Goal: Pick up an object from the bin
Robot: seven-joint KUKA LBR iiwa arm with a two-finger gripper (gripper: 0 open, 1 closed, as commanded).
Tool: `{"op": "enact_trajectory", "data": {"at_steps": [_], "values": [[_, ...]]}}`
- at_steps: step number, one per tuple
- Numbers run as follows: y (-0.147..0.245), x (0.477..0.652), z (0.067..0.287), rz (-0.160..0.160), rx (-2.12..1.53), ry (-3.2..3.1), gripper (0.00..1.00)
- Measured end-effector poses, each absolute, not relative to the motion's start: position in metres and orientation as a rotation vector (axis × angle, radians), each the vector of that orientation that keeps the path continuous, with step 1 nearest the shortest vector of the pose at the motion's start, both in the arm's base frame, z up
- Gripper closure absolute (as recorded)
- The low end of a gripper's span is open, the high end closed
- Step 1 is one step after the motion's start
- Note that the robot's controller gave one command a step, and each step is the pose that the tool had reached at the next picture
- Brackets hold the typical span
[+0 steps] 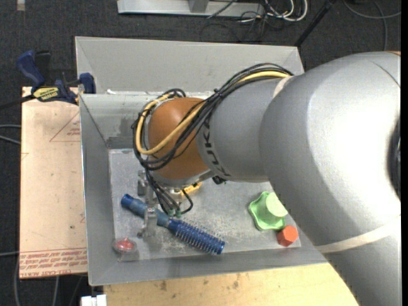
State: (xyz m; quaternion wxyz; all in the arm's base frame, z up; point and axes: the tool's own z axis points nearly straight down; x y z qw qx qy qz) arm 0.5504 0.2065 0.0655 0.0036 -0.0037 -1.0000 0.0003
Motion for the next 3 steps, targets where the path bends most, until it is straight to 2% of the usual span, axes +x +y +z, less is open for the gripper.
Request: {"op": "enact_trajectory", "data": {"at_steps": [1,2,3], "values": [[0.207,0.553,0.07,-0.004,-0.012,-3.141,1.0],[0.203,0.518,0.214,-0.005,0.109,-3.148,1.0],[0.12,0.523,0.121,0.002,0.782,-3.037,1.0]]}}
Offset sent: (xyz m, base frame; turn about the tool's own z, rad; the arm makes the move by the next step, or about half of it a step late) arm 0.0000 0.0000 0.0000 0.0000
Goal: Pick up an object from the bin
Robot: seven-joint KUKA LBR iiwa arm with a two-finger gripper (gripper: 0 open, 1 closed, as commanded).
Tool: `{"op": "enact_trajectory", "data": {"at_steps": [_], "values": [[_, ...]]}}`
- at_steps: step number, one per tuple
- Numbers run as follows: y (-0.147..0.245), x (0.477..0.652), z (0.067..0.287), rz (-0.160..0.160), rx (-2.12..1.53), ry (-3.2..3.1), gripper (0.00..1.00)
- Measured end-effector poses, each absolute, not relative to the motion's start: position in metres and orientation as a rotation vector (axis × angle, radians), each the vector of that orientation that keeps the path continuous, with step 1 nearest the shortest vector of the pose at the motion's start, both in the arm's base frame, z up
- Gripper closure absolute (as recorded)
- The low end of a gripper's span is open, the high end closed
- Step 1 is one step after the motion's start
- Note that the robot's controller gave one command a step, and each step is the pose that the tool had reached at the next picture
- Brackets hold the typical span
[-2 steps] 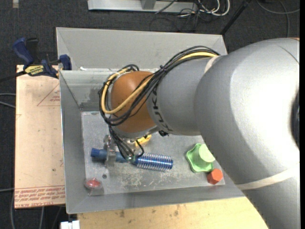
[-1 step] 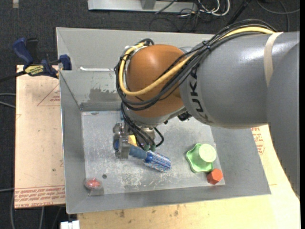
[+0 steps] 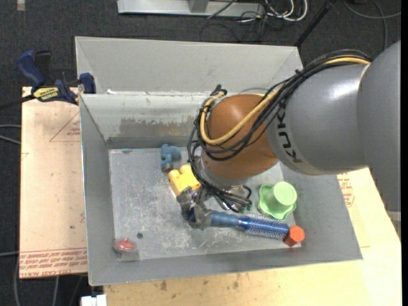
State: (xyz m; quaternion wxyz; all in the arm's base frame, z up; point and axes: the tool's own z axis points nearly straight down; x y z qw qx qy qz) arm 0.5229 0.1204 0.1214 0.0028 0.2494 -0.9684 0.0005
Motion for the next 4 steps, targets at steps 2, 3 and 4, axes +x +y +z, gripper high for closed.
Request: {"op": "enact_trajectory", "data": {"at_steps": [2,3,4], "values": [[0.094,0.585,0.096,-0.001,0.636,-3.083,0.0],[0.104,0.641,0.071,-0.001,1.386,-2.829,0.0],[0.104,0.643,0.075,0.0,1.384,-2.831,1.0]]}}
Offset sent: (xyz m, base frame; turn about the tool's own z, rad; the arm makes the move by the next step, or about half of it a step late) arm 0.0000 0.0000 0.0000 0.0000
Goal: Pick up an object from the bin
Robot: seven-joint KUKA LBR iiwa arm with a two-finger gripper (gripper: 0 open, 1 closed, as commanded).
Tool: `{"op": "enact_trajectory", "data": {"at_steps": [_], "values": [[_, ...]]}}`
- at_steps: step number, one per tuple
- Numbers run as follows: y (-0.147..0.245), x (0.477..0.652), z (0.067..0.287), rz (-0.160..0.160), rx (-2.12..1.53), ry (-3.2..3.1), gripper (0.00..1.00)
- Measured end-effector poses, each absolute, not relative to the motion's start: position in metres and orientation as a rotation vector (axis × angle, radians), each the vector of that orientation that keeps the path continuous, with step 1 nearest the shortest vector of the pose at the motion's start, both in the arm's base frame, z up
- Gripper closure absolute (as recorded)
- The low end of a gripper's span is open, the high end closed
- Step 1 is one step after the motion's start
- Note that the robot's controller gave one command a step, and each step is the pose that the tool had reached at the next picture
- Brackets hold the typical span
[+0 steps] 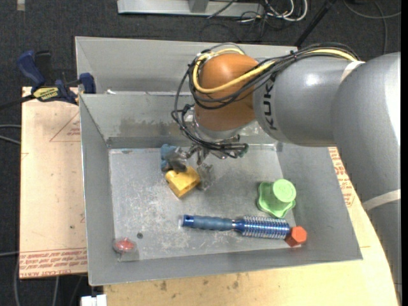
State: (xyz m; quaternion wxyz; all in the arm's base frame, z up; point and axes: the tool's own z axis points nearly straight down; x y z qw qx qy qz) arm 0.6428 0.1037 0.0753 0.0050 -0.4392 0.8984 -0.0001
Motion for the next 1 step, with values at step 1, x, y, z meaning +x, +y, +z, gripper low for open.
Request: {"op": "enact_trajectory", "data": {"at_steps": [1], "values": [[0.1297,0.6179,0.2558,-0.002,-1.339,2.827,1.0]]}}
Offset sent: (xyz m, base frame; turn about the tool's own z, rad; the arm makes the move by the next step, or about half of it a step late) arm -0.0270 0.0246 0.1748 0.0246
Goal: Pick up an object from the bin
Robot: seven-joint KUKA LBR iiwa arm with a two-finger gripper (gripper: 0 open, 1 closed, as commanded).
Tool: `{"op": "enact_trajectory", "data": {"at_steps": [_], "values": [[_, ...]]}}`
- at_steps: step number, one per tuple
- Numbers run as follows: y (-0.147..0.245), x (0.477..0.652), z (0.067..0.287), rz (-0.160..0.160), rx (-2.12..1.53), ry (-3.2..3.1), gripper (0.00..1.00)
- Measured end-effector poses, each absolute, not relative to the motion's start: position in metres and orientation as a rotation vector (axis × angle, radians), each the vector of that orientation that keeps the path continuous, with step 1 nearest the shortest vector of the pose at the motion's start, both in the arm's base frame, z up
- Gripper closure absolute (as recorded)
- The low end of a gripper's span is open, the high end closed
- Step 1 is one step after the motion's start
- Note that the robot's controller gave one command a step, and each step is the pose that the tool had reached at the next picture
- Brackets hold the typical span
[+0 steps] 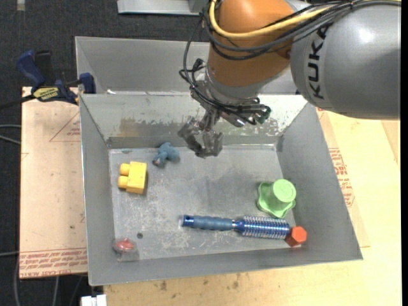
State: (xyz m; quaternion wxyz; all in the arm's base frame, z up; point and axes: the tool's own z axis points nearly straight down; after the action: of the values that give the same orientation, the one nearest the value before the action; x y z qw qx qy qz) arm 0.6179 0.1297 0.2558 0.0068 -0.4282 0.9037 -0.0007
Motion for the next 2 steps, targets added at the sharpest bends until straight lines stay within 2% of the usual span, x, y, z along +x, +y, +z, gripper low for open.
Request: {"op": "enact_trajectory", "data": {"at_steps": [1,2], "values": [[0.157,0.566,0.171,0.009,-1.488,2.774,1.0],[0.193,0.598,0.175,0.005,-1.202,2.896,1.0]]}}
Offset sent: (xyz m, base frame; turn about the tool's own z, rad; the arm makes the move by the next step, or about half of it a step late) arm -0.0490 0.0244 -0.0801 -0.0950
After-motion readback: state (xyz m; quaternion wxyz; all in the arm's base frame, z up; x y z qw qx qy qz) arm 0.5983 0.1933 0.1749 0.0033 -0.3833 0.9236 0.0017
